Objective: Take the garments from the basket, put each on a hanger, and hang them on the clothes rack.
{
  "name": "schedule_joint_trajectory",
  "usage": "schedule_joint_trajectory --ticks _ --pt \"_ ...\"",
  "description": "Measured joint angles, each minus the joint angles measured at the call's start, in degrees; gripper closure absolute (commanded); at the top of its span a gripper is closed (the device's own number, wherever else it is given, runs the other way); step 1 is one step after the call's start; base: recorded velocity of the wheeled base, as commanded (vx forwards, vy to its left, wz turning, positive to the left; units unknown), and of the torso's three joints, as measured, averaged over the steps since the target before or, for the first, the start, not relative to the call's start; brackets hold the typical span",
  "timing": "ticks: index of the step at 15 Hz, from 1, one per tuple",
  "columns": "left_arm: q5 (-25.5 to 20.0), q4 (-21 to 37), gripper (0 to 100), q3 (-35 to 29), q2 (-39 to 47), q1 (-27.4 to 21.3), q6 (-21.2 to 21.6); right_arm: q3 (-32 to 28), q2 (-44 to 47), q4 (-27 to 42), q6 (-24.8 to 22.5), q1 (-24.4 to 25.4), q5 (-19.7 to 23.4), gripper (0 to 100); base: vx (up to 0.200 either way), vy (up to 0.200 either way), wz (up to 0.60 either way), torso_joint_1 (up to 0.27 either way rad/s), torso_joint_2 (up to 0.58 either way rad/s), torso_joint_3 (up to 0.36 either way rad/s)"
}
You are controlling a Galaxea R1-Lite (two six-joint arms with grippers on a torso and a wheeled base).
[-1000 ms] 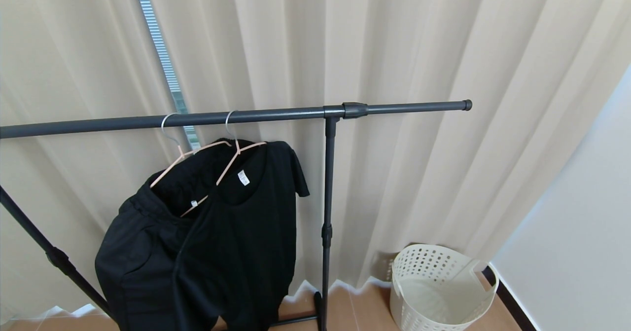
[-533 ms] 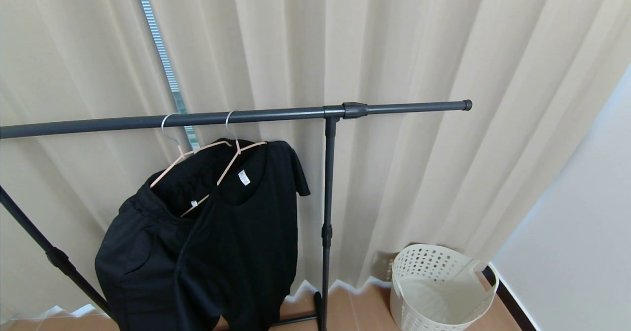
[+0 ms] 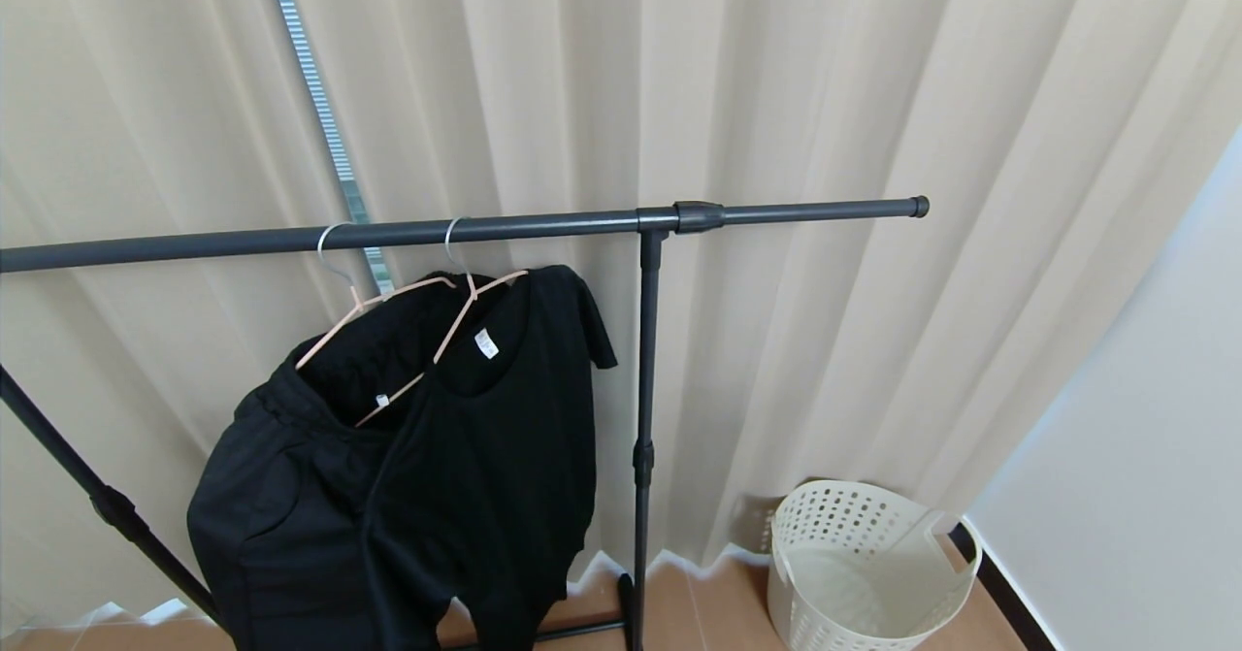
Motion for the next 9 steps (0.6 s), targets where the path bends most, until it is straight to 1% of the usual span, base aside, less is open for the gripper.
schedule_joint_trajectory --ticks 9 --pt "0.0 0.0 0 0.0 0.0 0.0 0.0 0.0 0.0 0.0 -0.1 0.0 0.0 0 0.0 0.0 0.0 0.0 0.0 0.0"
